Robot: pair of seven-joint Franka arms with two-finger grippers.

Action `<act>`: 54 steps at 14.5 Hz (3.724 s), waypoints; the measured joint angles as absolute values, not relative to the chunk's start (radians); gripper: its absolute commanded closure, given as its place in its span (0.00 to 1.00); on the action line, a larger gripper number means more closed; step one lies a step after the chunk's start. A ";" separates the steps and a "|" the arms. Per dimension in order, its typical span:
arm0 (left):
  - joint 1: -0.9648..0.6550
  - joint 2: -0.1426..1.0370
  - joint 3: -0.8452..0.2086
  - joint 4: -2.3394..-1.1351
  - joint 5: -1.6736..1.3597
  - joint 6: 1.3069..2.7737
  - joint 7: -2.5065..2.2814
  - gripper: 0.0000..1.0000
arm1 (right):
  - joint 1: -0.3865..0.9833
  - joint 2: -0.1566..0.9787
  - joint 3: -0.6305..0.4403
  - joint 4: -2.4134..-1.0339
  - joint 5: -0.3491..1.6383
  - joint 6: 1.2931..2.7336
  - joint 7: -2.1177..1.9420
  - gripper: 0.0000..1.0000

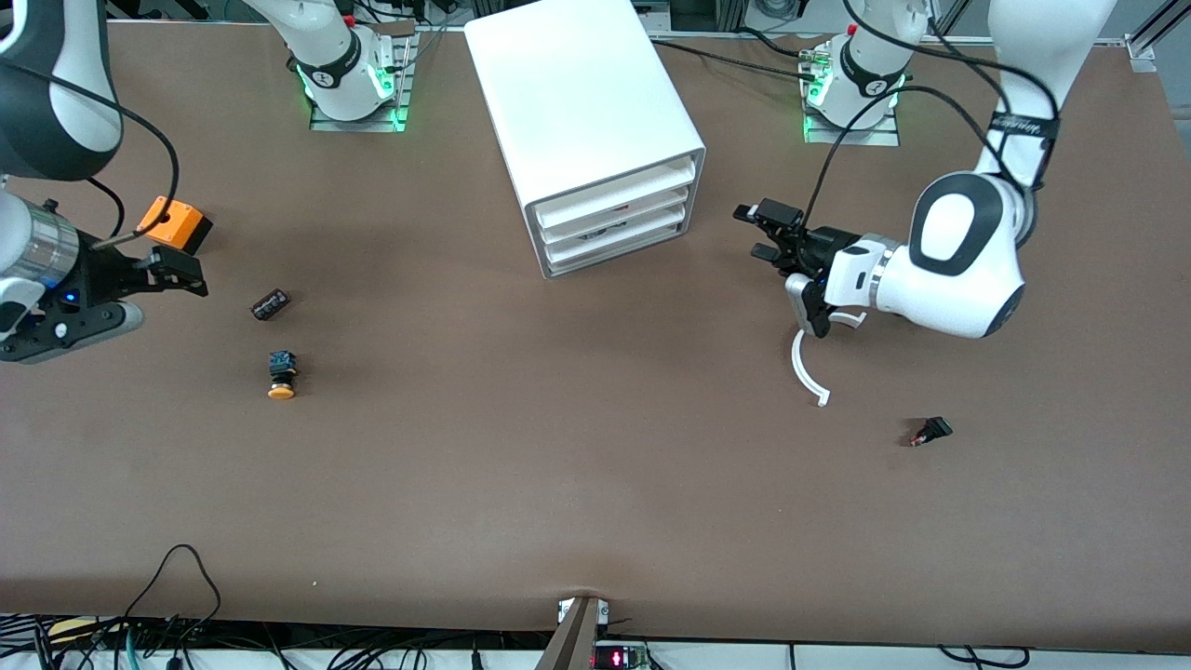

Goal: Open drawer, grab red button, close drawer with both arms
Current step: 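Grasp the uppermost drawer handle with the left gripper, then pull the drawer open with the left gripper while the right gripper approaches, then reach the right gripper into the open drawer toward the red button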

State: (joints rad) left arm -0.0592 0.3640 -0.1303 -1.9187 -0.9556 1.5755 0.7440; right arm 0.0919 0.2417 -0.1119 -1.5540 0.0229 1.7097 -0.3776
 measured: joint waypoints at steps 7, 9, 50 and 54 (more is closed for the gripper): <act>-0.072 0.516 -0.162 -1.987 -1.161 1.578 0.897 0.03 | 0.098 0.293 -0.113 -1.543 0.023 1.770 -0.378 0.00; -0.077 0.545 -0.181 -1.997 -1.183 1.577 0.937 0.08 | 0.097 0.297 -0.114 -1.533 0.023 1.770 -0.378 0.00; -0.087 0.647 -0.176 -2.003 -1.266 1.584 1.054 1.00 | 0.342 0.399 -0.061 -1.352 0.074 1.796 -0.534 0.00; -0.087 0.647 -0.153 -1.985 -1.266 1.581 1.044 1.00 | 0.343 0.398 -0.038 -1.290 0.099 1.745 -0.534 0.00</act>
State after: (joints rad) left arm -0.0867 0.6473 -0.1525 -1.9853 -1.2657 1.5813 1.0440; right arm 0.3425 0.3977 -0.0375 -1.2902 0.0992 1.7455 -0.5343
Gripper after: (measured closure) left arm 0.912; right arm 0.000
